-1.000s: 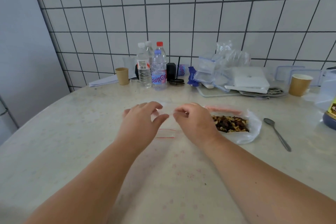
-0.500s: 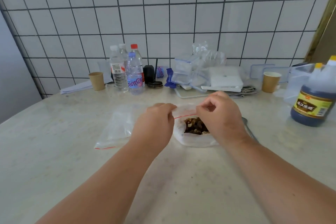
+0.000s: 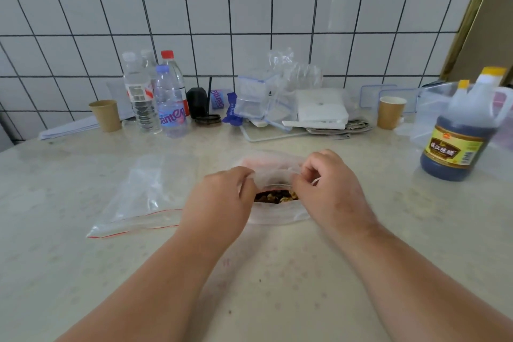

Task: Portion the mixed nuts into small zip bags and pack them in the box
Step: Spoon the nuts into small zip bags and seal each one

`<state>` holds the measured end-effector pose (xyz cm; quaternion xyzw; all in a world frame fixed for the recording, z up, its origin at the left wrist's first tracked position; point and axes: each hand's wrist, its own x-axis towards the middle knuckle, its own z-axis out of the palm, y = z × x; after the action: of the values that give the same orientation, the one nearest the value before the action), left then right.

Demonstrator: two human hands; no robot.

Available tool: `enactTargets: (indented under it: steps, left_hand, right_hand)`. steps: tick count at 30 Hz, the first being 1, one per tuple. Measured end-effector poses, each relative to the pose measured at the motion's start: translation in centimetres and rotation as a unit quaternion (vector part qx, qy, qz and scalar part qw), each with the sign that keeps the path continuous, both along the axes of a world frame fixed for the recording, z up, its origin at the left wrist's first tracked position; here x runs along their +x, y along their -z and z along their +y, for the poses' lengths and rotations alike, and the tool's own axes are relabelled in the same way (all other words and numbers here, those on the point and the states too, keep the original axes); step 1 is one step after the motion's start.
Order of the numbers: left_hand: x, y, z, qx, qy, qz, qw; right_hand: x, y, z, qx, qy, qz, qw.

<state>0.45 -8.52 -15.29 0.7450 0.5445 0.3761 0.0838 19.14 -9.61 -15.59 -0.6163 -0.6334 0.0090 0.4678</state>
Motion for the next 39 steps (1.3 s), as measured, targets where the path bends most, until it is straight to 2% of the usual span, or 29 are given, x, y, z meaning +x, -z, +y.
enactTargets:
  steps: [4, 10, 17, 20, 22, 23, 25, 28, 30, 33, 34, 35, 37, 39]
  left_hand:
    - [-0.2, 0.0, -0.1, 0.018, -0.008, -0.046, 0.999]
    - [-0.9, 0.4, 0.2, 0.042, -0.016, -0.014, 0.999]
    - [-0.8, 1.0, 1.0, -0.010, -0.062, -0.007, 0.998]
    - [-1.1, 0.8, 1.5, -0.055, -0.109, -0.074, 0.990]
    - [-1.0, 0.6, 1.7, -0.110, -0.089, -0.183, 0.973]
    - [-0.9, 0.6, 1.6, -0.143, -0.053, -0.256, 0.955]
    - [-0.5, 0.5, 1.3, -0.215, 0.033, -0.391, 0.894]
    - [-0.3, 0.2, 1.0, -0.289, 0.153, -0.516, 0.792]
    - [-0.5, 0.0, 1.0, -0.336, 0.220, -0.553, 0.730]
    - [-1.1, -0.2, 1.1, -0.397, 0.277, -0.556, 0.676]
    - [-1.3, -0.4, 1.0, -0.409, 0.281, -0.566, 0.658]
    - [-1.5, -0.5, 1.1, -0.417, 0.281, -0.580, 0.641]
    - [-1.9, -0.8, 1.2, -0.426, 0.276, -0.608, 0.610]
    - [-2.3, -1.1, 1.3, -0.434, 0.275, -0.631, 0.581]
  right_hand:
    - [0.0, 0.0, -0.1, -0.011, -0.002, -0.008, 1.000]
    - [0.2, 0.3, -0.1, -0.027, 0.012, -0.007, 1.000]
    - [0.2, 0.1, -0.2, 0.007, 0.020, 0.044, 0.999]
    - [0.5, 0.0, -0.2, 0.012, 0.039, 0.042, 0.998]
    - [0.7, 0.0, 0.0, -0.012, 0.055, 0.037, 0.998]
    - [0.8, 0.1, 0.1, -0.027, 0.059, 0.033, 0.997]
    - [1.0, 0.1, 0.3, -0.054, 0.061, 0.026, 0.996]
    - [1.4, 0.1, 0.3, -0.076, 0.056, 0.027, 0.995]
    - [1.5, -0.1, 0.2, -0.083, 0.047, 0.041, 0.995]
    - [1.7, -0.7, 0.3, -0.101, -0.013, 0.142, 0.985]
    - [1.8, -1.0, 0.3, -0.123, -0.061, 0.216, 0.967]
    - [1.9, -1.4, 0.1, -0.155, -0.126, 0.303, 0.932]
    - [2.4, -2.0, -0.2, -0.213, -0.260, 0.437, 0.834]
    - [3.0, -2.4, -0.7, -0.259, -0.348, 0.466, 0.771]
